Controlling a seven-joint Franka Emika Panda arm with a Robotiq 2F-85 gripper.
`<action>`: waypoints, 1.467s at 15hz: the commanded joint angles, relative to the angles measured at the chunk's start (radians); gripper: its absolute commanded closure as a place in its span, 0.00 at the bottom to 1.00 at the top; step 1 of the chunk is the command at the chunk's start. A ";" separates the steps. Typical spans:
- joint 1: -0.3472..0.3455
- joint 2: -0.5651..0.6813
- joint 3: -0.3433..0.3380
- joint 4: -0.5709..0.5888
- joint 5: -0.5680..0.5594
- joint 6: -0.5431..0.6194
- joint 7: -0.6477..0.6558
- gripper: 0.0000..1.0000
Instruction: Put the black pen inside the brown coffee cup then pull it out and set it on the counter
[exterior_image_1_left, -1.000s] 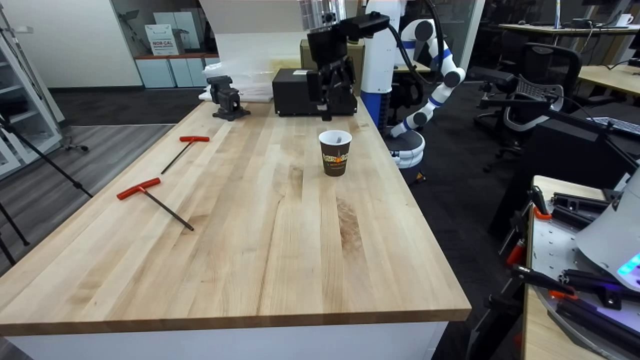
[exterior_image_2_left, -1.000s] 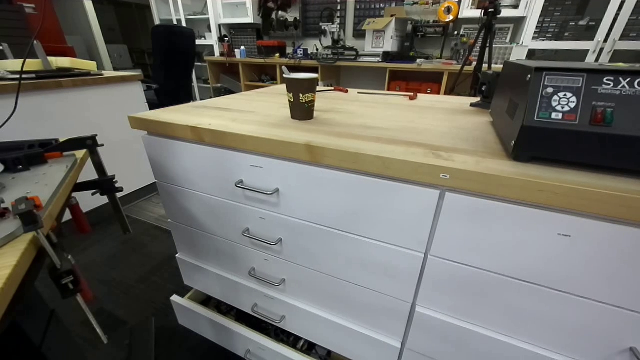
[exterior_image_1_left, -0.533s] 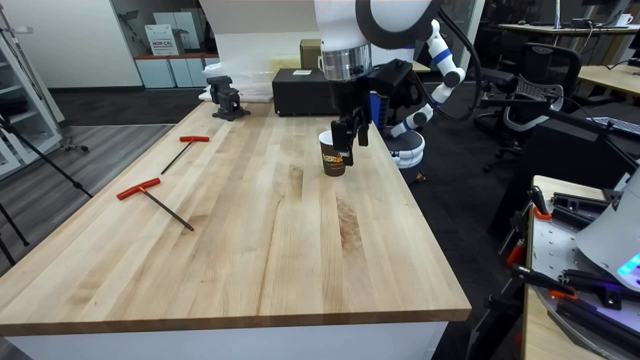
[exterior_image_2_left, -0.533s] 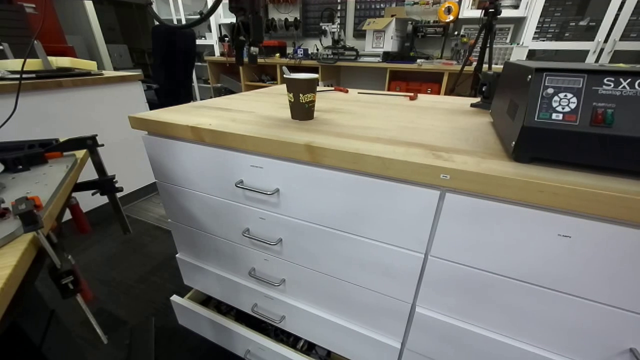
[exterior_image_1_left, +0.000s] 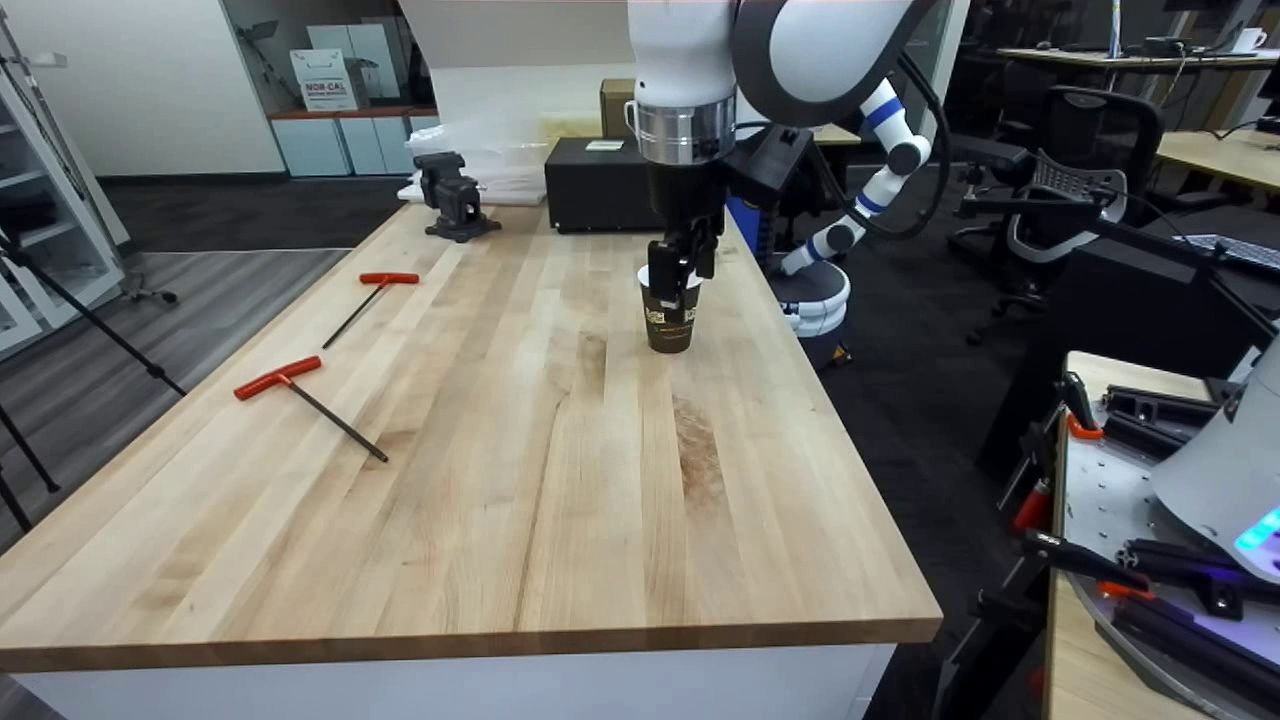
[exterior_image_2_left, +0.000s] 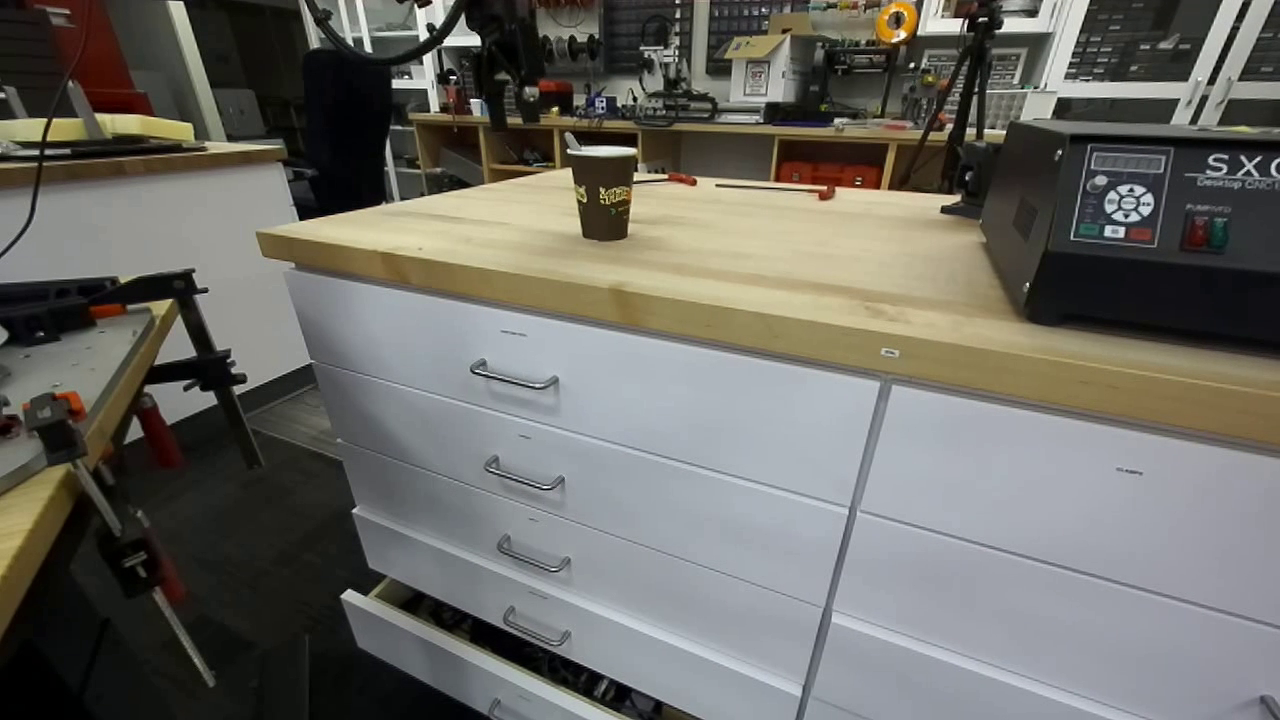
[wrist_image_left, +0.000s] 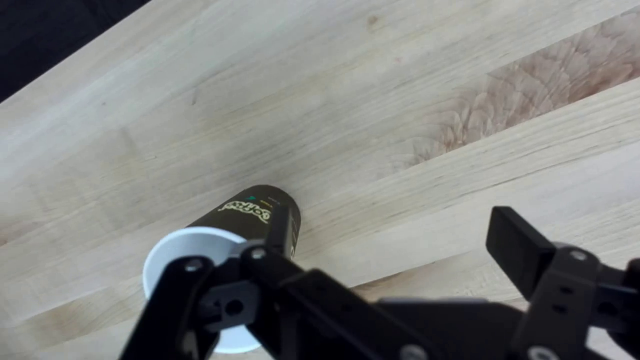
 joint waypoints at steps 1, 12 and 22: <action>0.012 0.011 -0.017 0.043 -0.065 -0.006 0.042 0.00; 0.008 0.120 -0.070 0.153 -0.101 -0.031 0.036 0.33; -0.015 0.124 -0.062 0.212 0.024 -0.149 -0.017 0.40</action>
